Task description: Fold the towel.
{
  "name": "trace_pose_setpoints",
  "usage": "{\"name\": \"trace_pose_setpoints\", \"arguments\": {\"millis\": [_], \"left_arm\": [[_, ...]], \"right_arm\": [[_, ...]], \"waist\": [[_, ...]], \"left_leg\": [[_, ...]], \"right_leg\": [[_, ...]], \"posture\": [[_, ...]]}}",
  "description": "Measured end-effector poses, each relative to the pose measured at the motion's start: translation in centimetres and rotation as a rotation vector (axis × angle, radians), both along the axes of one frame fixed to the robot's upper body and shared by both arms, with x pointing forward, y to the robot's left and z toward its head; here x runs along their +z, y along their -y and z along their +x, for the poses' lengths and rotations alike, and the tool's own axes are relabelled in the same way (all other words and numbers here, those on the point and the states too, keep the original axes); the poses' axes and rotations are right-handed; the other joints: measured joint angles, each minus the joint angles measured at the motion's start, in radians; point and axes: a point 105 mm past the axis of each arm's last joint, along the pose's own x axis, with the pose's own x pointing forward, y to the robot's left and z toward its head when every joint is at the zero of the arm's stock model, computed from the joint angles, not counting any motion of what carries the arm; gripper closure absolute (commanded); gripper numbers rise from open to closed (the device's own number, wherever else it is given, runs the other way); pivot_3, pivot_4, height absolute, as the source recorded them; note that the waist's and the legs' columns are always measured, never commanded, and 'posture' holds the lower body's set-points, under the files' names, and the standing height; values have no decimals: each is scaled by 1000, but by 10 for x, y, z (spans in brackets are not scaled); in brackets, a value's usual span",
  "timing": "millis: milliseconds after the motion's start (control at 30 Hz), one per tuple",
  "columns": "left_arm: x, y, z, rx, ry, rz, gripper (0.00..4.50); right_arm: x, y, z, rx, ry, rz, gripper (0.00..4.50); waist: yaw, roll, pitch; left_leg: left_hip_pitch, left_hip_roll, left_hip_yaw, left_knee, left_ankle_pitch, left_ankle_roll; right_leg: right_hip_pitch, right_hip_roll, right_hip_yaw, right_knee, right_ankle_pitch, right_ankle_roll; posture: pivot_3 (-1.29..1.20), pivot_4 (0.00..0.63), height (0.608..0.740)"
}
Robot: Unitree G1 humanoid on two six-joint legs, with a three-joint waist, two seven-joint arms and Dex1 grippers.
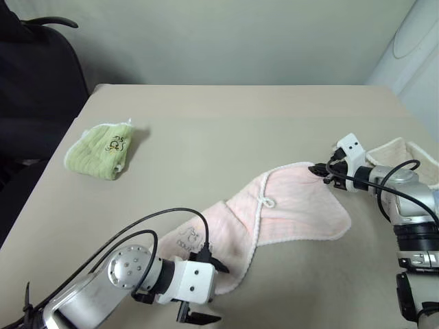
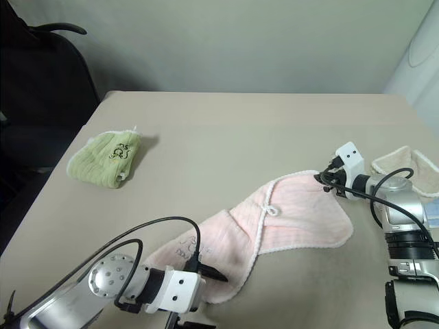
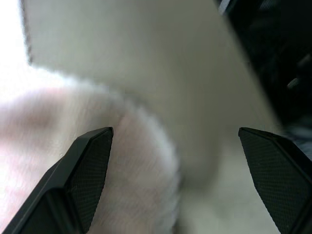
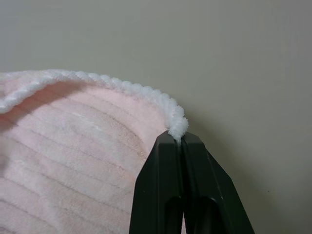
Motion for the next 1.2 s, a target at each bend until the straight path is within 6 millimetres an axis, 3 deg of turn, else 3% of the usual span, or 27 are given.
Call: {"name": "trace_pose_setpoints", "arguments": {"millis": [200,233,333,667,933,1067,1200], "left_arm": [[-5,-3,1,-4,18,2,31],[-5,-3,2,1,15,-3,190],[-7,-1,4,11,13,-21,922],[-6,0,14,45,48,-50,4419],[5,-4,17,149,-43,-155,4467],[40,-3,31,283,-96,-365,4467],[82,-20,56,440,-95,-560,4467]], "right_arm": [[-3,0,-6,-15,-14,6,4500],[-5,1,-7,-20,-19,9,4500],[-7,0,-9,-25,-25,13,4500],[-4,0,-9,-39,-16,24,4500],[-1,2,-4,-43,7,28,4500],[5,4,-3,-29,43,20,4500],[9,16,-1,-45,67,-2,4500]], "waist": [[1,1,-1],[1,1,-1],[2,2,-1],[2,3,-2],[-1,3,-2],[3,3,-2],[4,3,-2]], "left_leg": [[0,0,0,0,0,0],[0,0,0,0,0,0],[1,0,0,0,0,1],[3,0,0,0,1,1],[3,0,0,0,1,1],[3,0,0,0,1,1],[3,0,1,0,1,0]], "right_leg": [[0,0,0,0,0,0],[0,0,0,0,0,0],[1,0,0,0,0,1],[3,0,0,0,0,1],[3,1,0,0,0,1],[3,1,0,0,0,1],[4,1,0,0,0,1]], "posture": [[0,150,740],[0,150,740],[0,150,740],[0,150,740],[0,150,740],[0,150,740],[0,150,740]]}}
